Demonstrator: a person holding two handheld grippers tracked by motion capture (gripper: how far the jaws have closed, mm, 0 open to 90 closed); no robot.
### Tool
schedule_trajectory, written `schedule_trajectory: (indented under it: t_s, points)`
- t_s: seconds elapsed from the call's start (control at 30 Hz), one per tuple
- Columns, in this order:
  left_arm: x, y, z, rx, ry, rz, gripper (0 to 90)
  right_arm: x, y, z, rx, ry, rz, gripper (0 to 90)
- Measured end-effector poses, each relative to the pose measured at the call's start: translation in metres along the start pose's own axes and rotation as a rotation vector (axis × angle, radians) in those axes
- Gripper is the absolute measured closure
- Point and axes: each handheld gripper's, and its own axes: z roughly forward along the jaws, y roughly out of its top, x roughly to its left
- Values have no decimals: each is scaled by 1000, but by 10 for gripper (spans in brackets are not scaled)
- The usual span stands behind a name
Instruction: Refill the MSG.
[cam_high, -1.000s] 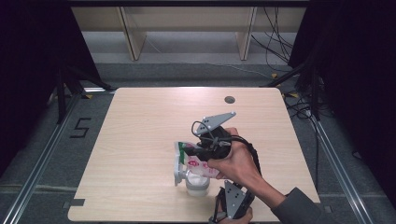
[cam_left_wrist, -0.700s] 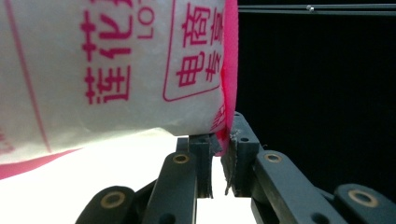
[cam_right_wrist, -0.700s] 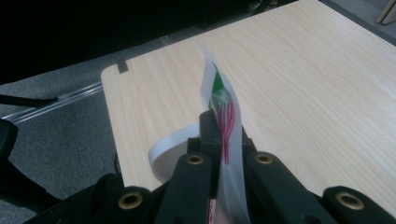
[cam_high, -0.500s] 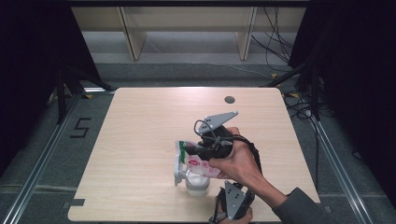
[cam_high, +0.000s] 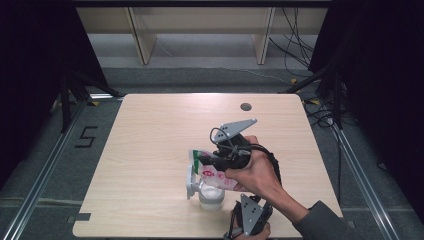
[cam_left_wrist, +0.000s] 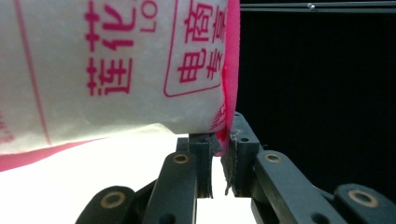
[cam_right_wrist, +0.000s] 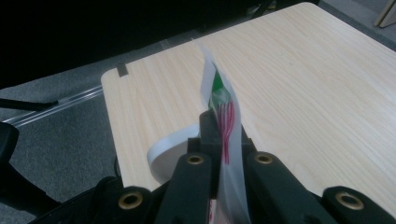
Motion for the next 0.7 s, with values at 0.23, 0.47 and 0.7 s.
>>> schedule_trajectory:
  t_s: [0.23,0.47,0.7]
  points:
    - [0,0,1,-12,9,-12,817,1,0,3,5,4,4,900]
    - [1,1,1,-10,3,-17,817,2,1,7,13,7,-3,900]
    - [-3,0,4,-50,-4,-58,817,1,1,6,12,-3,-8,900]
